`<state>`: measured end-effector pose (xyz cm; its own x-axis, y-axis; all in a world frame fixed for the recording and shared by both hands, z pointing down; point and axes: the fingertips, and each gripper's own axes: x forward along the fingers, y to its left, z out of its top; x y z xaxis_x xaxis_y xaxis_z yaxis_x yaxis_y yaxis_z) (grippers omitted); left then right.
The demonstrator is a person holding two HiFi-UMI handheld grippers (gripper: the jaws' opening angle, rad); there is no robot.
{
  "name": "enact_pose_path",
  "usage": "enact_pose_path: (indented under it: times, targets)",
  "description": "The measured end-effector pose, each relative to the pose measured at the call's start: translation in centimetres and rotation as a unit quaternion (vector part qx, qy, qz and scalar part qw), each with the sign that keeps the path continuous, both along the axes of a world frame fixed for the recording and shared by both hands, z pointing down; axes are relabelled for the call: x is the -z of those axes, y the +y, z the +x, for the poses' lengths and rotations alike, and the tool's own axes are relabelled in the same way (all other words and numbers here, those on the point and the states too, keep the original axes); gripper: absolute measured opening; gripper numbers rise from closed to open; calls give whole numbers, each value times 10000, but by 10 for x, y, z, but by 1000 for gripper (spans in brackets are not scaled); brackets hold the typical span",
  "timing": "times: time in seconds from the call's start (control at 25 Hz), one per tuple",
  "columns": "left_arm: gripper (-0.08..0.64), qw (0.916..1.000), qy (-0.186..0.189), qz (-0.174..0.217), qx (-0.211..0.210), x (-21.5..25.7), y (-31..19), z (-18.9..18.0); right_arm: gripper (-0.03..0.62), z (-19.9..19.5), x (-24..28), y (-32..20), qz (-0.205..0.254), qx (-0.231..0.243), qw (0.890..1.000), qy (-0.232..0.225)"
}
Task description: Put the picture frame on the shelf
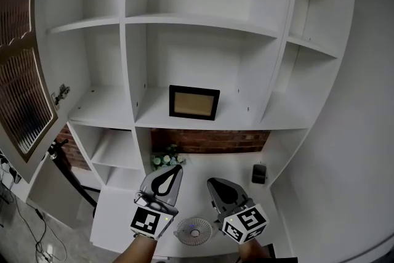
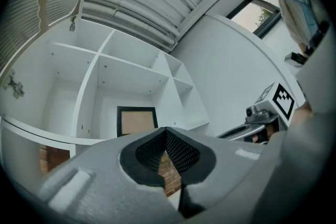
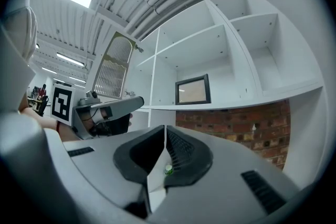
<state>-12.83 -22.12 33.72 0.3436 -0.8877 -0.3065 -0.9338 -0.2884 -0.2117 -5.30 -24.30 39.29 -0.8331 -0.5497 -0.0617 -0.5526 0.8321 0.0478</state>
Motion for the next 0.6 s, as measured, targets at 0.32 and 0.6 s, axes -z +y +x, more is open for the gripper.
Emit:
enact_pose_path:
  times: [0.32, 0.6]
  targets:
    - [11, 9997, 161, -188, 44, -17, 11, 2, 20, -2, -11, 10, -141, 127, 9998, -6]
    - [11, 9996, 134, -259, 33, -26, 9, 6, 20, -7, -20, 13, -219, 211, 9995, 39]
